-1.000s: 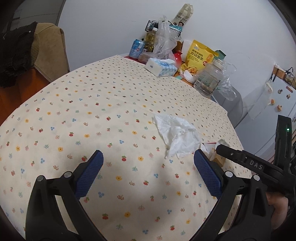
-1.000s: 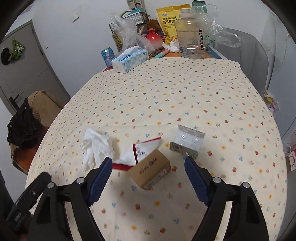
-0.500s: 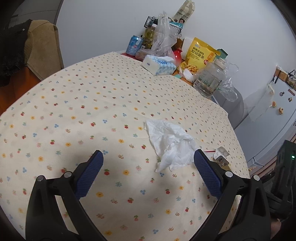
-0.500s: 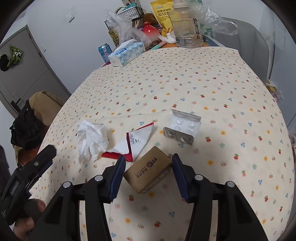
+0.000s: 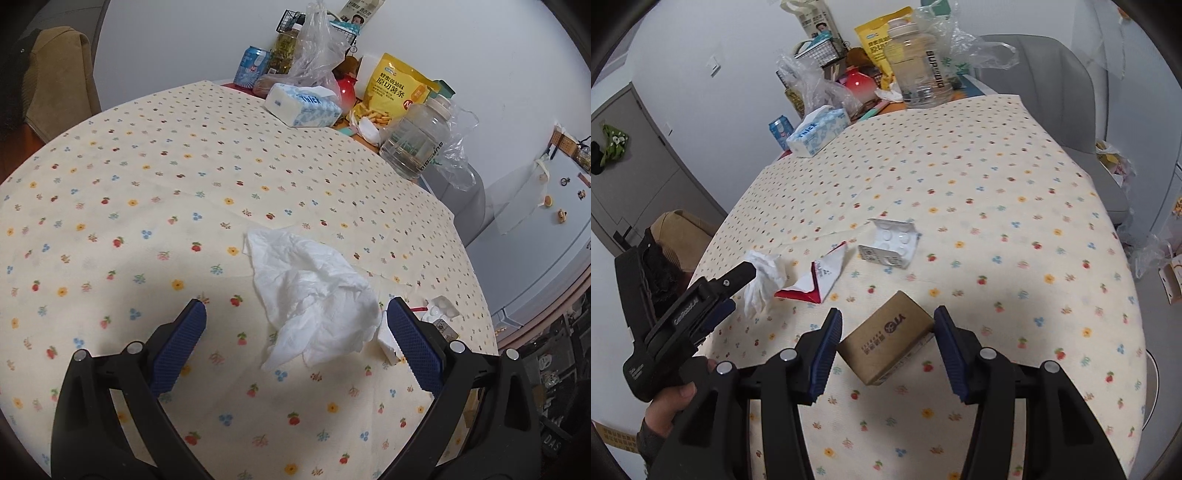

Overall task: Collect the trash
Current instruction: 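Grasp the small cardboard box with the right gripper while the left grasps the white tissue, then carry the box and tissue over the bin and open the right gripper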

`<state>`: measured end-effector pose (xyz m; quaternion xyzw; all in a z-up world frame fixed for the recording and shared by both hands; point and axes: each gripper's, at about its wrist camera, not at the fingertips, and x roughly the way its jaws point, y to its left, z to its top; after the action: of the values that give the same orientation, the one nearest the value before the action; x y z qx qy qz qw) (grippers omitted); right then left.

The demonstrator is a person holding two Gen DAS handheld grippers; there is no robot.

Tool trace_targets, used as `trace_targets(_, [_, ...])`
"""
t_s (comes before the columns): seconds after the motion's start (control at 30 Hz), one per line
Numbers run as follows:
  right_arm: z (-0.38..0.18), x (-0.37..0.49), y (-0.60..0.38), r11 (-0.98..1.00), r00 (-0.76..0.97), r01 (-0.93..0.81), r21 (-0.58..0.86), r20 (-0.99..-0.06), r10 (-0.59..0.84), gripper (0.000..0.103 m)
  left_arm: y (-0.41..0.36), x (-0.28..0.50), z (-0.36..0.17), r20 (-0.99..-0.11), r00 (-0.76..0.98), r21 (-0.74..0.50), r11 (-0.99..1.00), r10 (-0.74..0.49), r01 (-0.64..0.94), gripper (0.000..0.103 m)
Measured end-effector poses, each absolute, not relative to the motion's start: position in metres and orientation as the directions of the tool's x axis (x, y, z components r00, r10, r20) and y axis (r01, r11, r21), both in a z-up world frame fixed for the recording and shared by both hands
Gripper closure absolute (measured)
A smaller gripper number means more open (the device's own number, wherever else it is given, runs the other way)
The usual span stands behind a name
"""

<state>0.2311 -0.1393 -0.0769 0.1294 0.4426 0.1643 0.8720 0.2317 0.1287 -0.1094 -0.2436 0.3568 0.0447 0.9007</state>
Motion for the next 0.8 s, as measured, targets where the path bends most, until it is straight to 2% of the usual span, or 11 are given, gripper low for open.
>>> trace_targets(0.2, [-0.078, 0.226, -0.152, 0.911, 0.555, -0.155, 0.381, -0.730, 0.400, 0.052, 0.125, 0.245, -0.106, -0.656, 0.748, -0.425, 0.869, -0.103, -0.253, 0.009])
trace_targets(0.27, [-0.077, 0.225, -0.152, 0.911, 0.555, -0.157, 0.380, -0.729, 0.400, 0.052, 0.124, 0.249, -0.106, -0.658, 0.747, -0.418, 0.871, -0.094, -0.258, 0.018])
trace_targets(0.3, [-0.075, 0.225, -0.153, 0.910, 0.556, -0.158, 0.383, -0.727, 0.402, 0.052, 0.124, 0.252, -0.108, -0.671, 0.737, -0.409, 0.871, -0.087, -0.270, 0.040])
trace_targets(0.33, [-0.074, 0.224, -0.154, 0.909, 0.558, -0.159, 0.385, -0.725, 0.404, 0.052, 0.125, 0.254, -0.112, -0.691, 0.716, -0.415, 0.864, -0.097, -0.284, 0.075])
trace_targets(0.37, [-0.072, 0.224, -0.155, 0.908, 0.560, -0.159, 0.388, -0.722, 0.407, 0.052, 0.128, 0.254, -0.115, -0.705, 0.701, -0.429, 0.853, -0.110, -0.297, 0.086])
trace_targets(0.43, [-0.068, 0.222, -0.158, 0.905, 0.565, -0.166, 0.392, -0.715, 0.413, 0.052, 0.133, 0.244, -0.113, -0.689, 0.716, -0.466, 0.826, -0.113, -0.318, 0.090])
trace_targets(0.6, [-0.072, 0.219, -0.165, 0.906, 0.555, -0.166, 0.390, -0.722, 0.413, 0.052, 0.136, 0.208, -0.094, -0.643, 0.763, -0.475, 0.817, -0.069, -0.327, 0.090])
trace_targets(0.8, [-0.069, 0.213, -0.175, 0.896, 0.565, -0.169, 0.411, -0.704, 0.430, 0.052, 0.122, 0.190, -0.083, -0.645, 0.761, -0.446, 0.842, -0.068, -0.304, 0.090])
